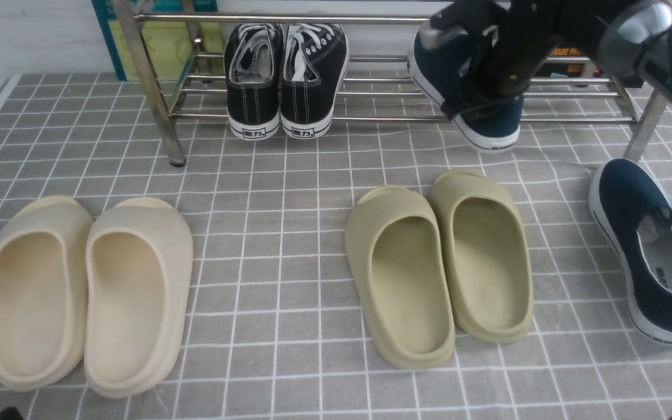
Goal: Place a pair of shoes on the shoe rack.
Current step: Use the right arm to put a shoe into the shoe rack
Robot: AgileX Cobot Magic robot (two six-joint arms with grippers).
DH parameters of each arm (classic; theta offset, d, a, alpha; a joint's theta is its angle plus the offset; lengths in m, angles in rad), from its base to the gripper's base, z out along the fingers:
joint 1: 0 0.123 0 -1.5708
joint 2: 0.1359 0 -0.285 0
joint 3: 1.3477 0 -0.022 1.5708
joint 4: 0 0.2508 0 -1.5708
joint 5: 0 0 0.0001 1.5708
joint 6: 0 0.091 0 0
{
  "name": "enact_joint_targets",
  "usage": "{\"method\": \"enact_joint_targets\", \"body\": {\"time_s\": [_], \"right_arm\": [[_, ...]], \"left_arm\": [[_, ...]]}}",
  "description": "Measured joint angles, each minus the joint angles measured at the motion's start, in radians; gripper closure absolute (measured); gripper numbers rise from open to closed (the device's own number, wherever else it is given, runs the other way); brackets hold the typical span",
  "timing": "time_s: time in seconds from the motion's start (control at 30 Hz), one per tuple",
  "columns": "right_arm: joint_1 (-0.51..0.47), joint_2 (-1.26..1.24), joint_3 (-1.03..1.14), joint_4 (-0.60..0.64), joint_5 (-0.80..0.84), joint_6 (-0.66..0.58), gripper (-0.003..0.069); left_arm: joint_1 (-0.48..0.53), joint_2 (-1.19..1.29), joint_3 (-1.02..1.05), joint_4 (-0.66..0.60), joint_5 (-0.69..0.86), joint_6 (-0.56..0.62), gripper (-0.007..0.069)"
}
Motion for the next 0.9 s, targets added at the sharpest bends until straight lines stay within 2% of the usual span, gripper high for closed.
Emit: {"method": "enact_joint_targets", "body": {"time_s": [0.1, 0.2, 0.3, 0.47, 0.5, 0.53, 0.57, 0.6, 0.67, 0.9], "right_arm": [[0.000, -0.034, 0.000, -0.005, 0.052, 0.049, 0.0273], [0.000, -0.075, 0.000, -0.007, 0.115, 0.056, 0.0258], [0.000, -0.117, 0.000, -0.012, 0.180, 0.056, 0.0279], [-0.003, -0.206, 0.012, -0.064, 0.231, 0.027, 0.0471], [-0.004, -0.207, 0.017, -0.064, 0.232, 0.025, 0.0489], [-0.010, -0.216, 0.039, -0.058, 0.232, 0.024, 0.0561], [-0.011, -0.216, 0.046, -0.058, 0.232, 0.024, 0.0570], [-0.016, -0.216, 0.066, -0.049, 0.232, 0.024, 0.0620], [-0.019, -0.207, 0.120, -0.025, 0.233, 0.021, 0.0661], [-0.019, -0.123, 0.188, -0.008, 0.145, -0.002, 0.0662]], "left_arm": [[0.000, 0.000, 0.000, 0.000, 0.000, 0.000, 0.0512], [0.000, 0.000, 0.000, 0.000, 0.000, 0.000, 0.0512], [0.000, 0.000, 0.000, 0.000, 0.000, 0.000, 0.0512], [0.000, 0.000, 0.000, 0.000, 0.000, 0.000, 0.0512], [0.000, 0.000, 0.000, 0.000, 0.000, 0.000, 0.0512], [0.000, 0.000, 0.000, 0.000, 0.000, 0.000, 0.0512], [0.000, 0.000, 0.000, 0.000, 0.000, 0.000, 0.0512], [0.000, 0.000, 0.000, 0.000, 0.000, 0.000, 0.0512], [0.000, 0.000, 0.000, 0.000, 0.000, 0.000, 0.0512], [0.000, 0.000, 0.000, 0.000, 0.000, 0.000, 0.0512]]}}
